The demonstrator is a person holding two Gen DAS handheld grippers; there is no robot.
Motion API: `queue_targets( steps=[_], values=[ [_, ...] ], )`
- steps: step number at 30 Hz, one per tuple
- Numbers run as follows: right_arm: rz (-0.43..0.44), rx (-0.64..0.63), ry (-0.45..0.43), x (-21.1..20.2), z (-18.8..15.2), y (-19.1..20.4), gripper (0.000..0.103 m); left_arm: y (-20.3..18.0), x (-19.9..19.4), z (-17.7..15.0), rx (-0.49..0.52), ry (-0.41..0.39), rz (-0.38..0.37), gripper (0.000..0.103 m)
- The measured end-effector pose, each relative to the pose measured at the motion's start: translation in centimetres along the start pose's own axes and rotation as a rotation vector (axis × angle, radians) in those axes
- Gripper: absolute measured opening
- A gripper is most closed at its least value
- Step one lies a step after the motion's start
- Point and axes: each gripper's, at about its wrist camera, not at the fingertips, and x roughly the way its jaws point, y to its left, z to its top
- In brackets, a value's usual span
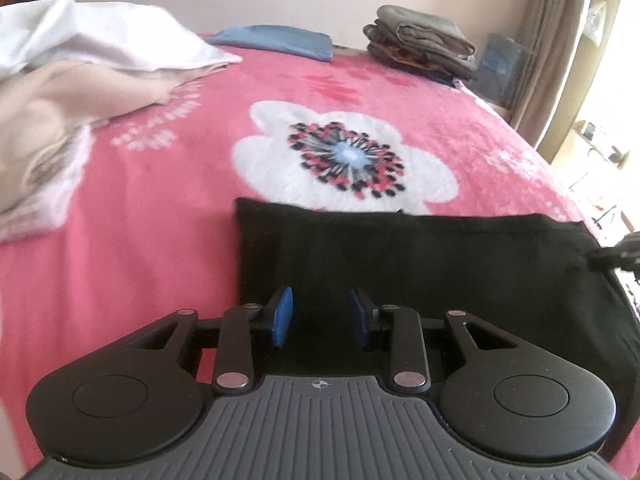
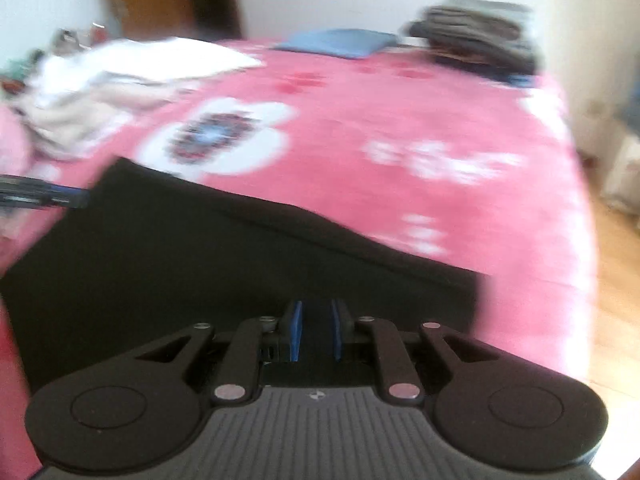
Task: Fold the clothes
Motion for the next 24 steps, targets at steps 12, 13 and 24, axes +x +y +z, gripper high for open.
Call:
queue_targets(
  steps=[12,13,24],
  values=[
    [-0.176,0.243,-0.091,2.8,1.2,-5.9,0.016,-0.4,1.8,1.4,-0.057,-0.050,0.023,0.033],
    [-0.131,0.250,-0.095,2.8,1.2,-5.5,0.016,-0.3,1.8,1.5,-0.064,-0.051,0.021,0.033],
    [-0.192,0.253,-0.079,-0.6,-0.2,-4.7,0.017,0.0,1.8,1.7,-0.126,-0.066,0.021,0.033]
  ],
)
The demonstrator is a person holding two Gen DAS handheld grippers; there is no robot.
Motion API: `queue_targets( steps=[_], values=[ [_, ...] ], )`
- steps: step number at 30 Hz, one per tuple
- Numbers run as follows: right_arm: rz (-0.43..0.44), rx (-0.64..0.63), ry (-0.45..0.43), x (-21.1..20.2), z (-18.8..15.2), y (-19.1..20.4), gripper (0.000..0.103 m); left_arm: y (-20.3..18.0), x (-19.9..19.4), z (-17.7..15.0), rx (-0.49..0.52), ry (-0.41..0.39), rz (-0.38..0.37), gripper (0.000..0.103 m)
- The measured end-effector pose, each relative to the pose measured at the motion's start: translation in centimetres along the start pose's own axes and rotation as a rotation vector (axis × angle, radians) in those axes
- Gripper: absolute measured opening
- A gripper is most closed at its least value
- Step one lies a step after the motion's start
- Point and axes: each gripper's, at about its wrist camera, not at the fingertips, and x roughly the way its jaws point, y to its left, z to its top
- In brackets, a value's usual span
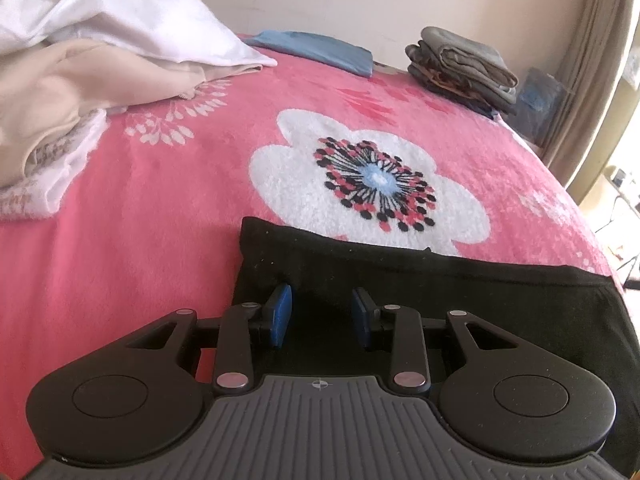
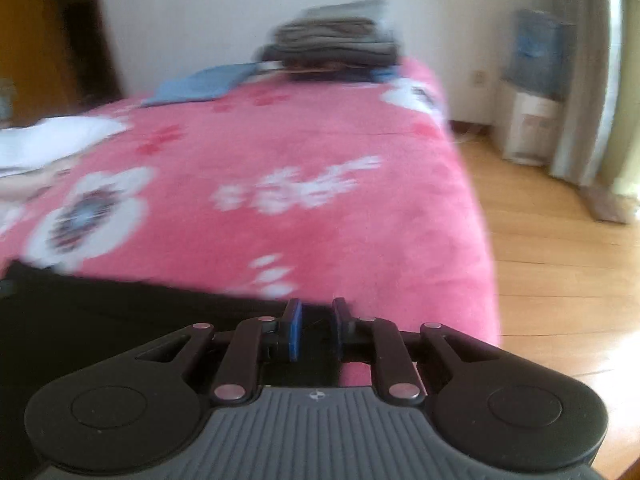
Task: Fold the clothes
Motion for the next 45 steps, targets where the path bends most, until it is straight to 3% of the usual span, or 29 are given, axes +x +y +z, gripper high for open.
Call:
queue_targets(
  steps=[2,4,7,10,14,17,20,23,25,27,34,38,42,45],
  values=[
    [0.098,-0.055,0.055,-1.2,-1.4,1.4,0.017,0.0,0.0,0.0,-0.002,-0.003,0.004,0.033],
    [0.135,-0.119,0.122,-2.0,-3.3,2.4,0.017,-0.1,0.0,0.0,-0.002,-0.005,0.008,0.033],
    [0.022,-0.092,0.173,-3.4,-5.8,0.7,0.017,-0.1,-0.2,0.1,-0.003,-0.005,0.009,0.033],
    [-0.065,-0.025,0.159,-5.6,-6.3,-0.7,0.018,0.1,-0.5,0.2,-0.009,-0.007,0.011,0.033],
    [0.058,-0.138,0.134,-7.3,-5.9,2.3,0.018,0.1,-0.6,0.4,-0.011,-0.012,0.025,0.033],
    [0.171,-0.238,0.196,-7.1,-6.9,4.8,0.017,0.1,-1.2,0.4,-0.007,-0.026,0.045,0.034],
    [0.104,-0.320,0.284,-6.5,-8.7,4.8,0.017,0.4,-2.7,0.5,0.002,-0.050,0.058,0.039],
    [0.061,-0.310,0.274,-7.5,-7.9,4.1,0.017,0.6,-4.1,0.5,0.049,-0.064,0.065,0.041],
    [0.045,-0.375,0.239,-8.1,-7.0,5.1,0.018,0.4,-4.9,0.3,0.071,-0.059,0.062,0.041],
    [0.102,-0.420,0.217,-8.4,-6.2,6.7,0.018,-0.2,-5.7,-0.3,0.092,-0.031,0.035,0.041],
    [0.357,-0.528,0.192,-6.6,-6.8,13.3,0.018,-4.5,-8.4,-5.0,0.326,0.103,-0.078,0.043],
    [0.406,-0.597,0.231,-4.7,-7.6,15.4,0.018,-6.8,-9.9,-7.7,0.454,0.178,-0.134,0.044],
    [0.471,-0.679,0.301,-6.2,-9.7,16.5,0.018,-7.0,-11.0,-10.1,0.540,0.233,-0.135,0.044],
    [0.480,-0.708,0.277,-6.9,-10.3,17.8,0.018,-6.7,-11.4,-11.4,0.570,0.264,-0.116,0.044]
  ],
)
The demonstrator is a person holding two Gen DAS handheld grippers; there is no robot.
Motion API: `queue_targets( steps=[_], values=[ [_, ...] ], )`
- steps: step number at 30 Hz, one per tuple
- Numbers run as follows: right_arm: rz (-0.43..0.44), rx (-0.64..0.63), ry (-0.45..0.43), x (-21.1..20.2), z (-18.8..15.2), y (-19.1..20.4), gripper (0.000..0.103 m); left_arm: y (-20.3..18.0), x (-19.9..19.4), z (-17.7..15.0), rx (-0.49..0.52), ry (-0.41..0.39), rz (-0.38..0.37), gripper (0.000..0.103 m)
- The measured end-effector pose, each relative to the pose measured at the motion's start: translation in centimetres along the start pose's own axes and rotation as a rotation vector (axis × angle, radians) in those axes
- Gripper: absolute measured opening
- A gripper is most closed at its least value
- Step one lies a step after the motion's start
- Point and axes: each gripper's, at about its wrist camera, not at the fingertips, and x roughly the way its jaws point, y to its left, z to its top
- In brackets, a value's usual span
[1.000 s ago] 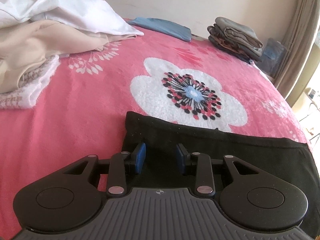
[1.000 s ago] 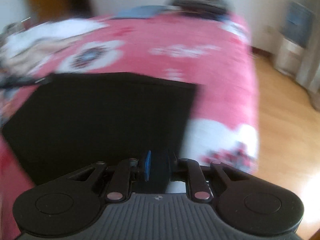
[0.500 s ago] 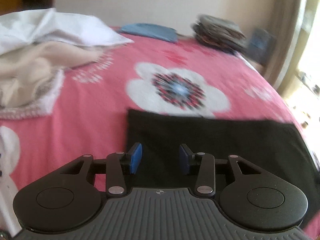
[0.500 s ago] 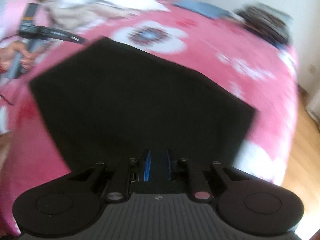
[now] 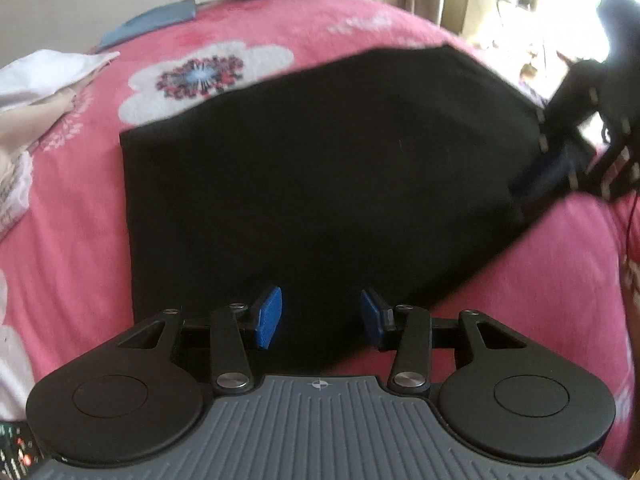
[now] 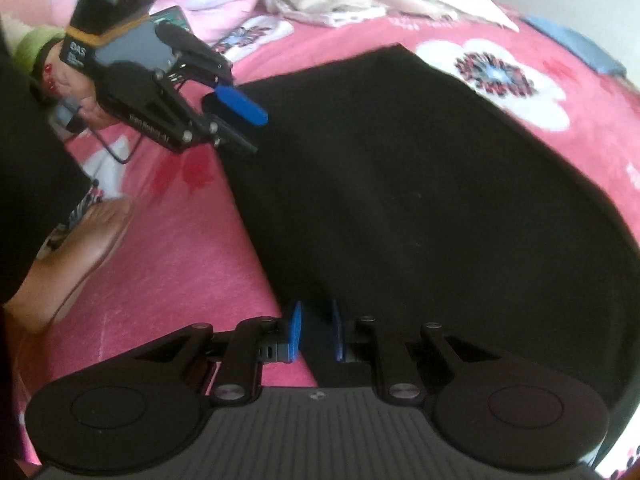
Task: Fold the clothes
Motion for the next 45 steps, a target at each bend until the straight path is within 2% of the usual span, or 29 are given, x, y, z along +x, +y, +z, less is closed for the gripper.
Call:
queue_targets(
  steps=[5,8,13,17,23,29,35,41,45],
  values=[
    [-0.062,0.133,-0.093,0.5,1.0,-1.6,0.018,0.1,-0.1,-0.9,-0.019,0.016,0.021,0.046],
    [-0.066,0.118,-0.076,1.9,1.2,-1.4,0.018,0.3,-0.3,-1.2,-0.030,0.020,0.027,0.046],
    [0.008,0.049,-0.033,2.4,0.1,1.4,0.018,1.4,-0.8,-2.2,-0.078,0.046,0.040,0.047],
    [0.069,0.060,-0.036,2.1,0.4,1.9,0.018,2.7,-1.5,-3.0,-0.132,0.079,0.046,0.047],
    [0.068,0.120,-0.092,1.5,1.3,1.0,0.018,5.7,-3.0,-3.9,-0.306,0.118,0.011,0.047],
    [0.042,0.157,-0.118,1.0,1.1,0.8,0.018,7.5,-5.2,-3.1,-0.349,0.038,0.073,0.048],
    [-0.015,0.185,-0.127,1.3,0.9,0.4,0.018,6.9,-4.6,-0.6,-0.316,-0.030,0.044,0.048],
    [-0.103,0.176,-0.102,2.7,1.1,0.6,0.018,3.8,-1.4,1.4,-0.242,-0.017,0.014,0.049],
    [-0.071,0.172,-0.083,3.6,1.0,1.2,0.018,2.0,0.3,2.1,-0.205,-0.004,0.015,0.049]
  ],
)
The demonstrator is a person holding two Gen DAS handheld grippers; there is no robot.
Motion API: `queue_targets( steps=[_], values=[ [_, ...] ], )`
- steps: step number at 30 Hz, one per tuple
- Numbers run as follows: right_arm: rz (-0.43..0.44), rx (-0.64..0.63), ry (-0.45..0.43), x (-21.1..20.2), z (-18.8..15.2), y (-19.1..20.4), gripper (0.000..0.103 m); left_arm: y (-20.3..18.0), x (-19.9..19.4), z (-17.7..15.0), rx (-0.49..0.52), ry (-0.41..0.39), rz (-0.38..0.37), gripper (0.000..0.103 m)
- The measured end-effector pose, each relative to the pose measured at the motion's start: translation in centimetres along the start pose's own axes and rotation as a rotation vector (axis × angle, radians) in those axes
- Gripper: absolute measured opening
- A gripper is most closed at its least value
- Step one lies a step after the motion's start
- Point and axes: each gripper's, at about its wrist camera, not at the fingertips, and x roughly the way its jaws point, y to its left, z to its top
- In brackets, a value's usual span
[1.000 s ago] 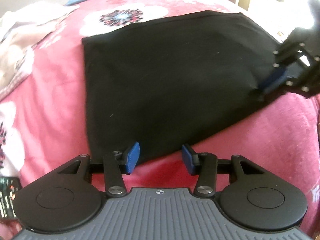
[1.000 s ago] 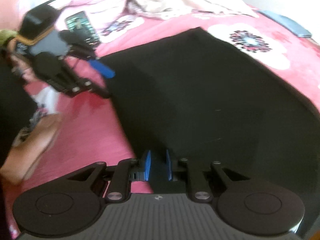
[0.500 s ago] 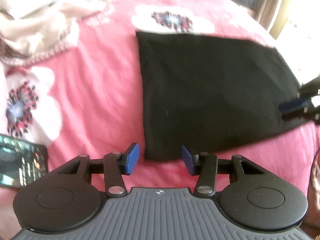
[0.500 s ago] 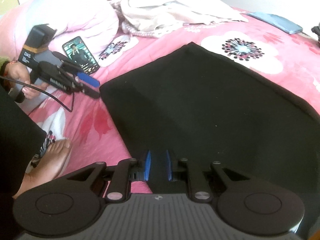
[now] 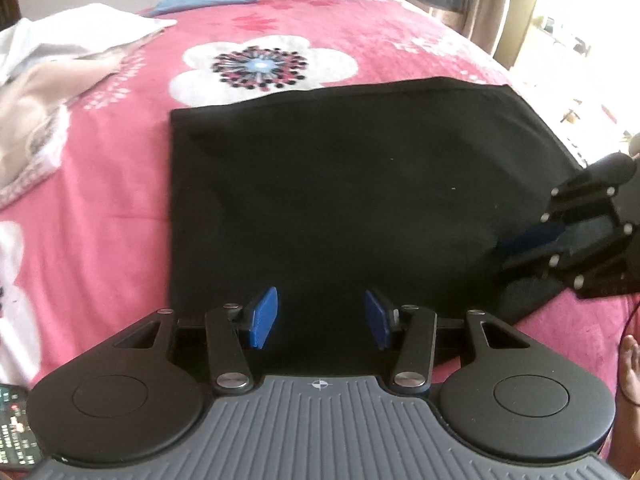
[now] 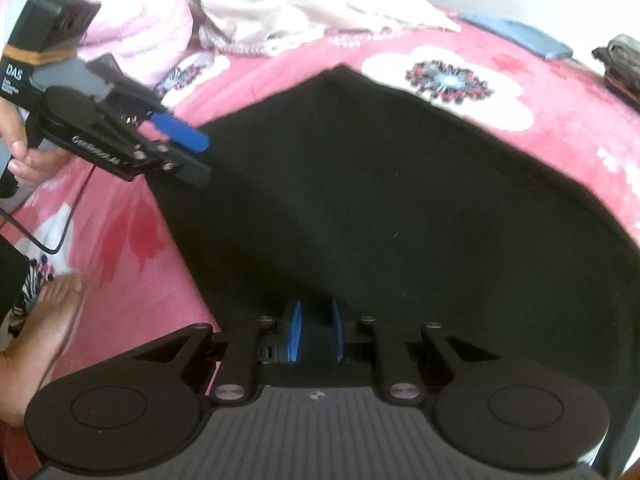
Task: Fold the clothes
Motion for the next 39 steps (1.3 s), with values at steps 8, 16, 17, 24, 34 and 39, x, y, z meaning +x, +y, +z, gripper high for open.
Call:
queue_targets(
  steps=[8,16,17,24,34,39],
  values=[
    [0.110,-0.006,0.026,0.6,-0.5,1.6,0.019,-0.8,1.0,0.1,-0.001,0.030,0.021,0.051],
    [0.186,0.030,0.016,0.0,0.3,1.9,0.019,-1.0,2.0,1.5,-0.025,0.065,0.056,0.055],
    [0.184,0.038,0.009,-0.2,0.4,1.8,0.019,-1.1,2.1,1.6,-0.025,0.068,0.062,0.056],
    [0.127,0.110,-0.038,-1.0,1.2,-0.1,0.019,-1.1,2.5,2.0,-0.049,0.076,0.086,0.058],
    [0.043,0.196,-0.045,-1.1,1.1,-2.2,0.019,-1.3,2.4,1.9,-0.039,0.079,0.109,0.061],
    [0.010,0.211,-0.039,-1.1,1.0,-2.5,0.019,-1.3,2.4,2.0,-0.047,0.083,0.113,0.061]
  ],
)
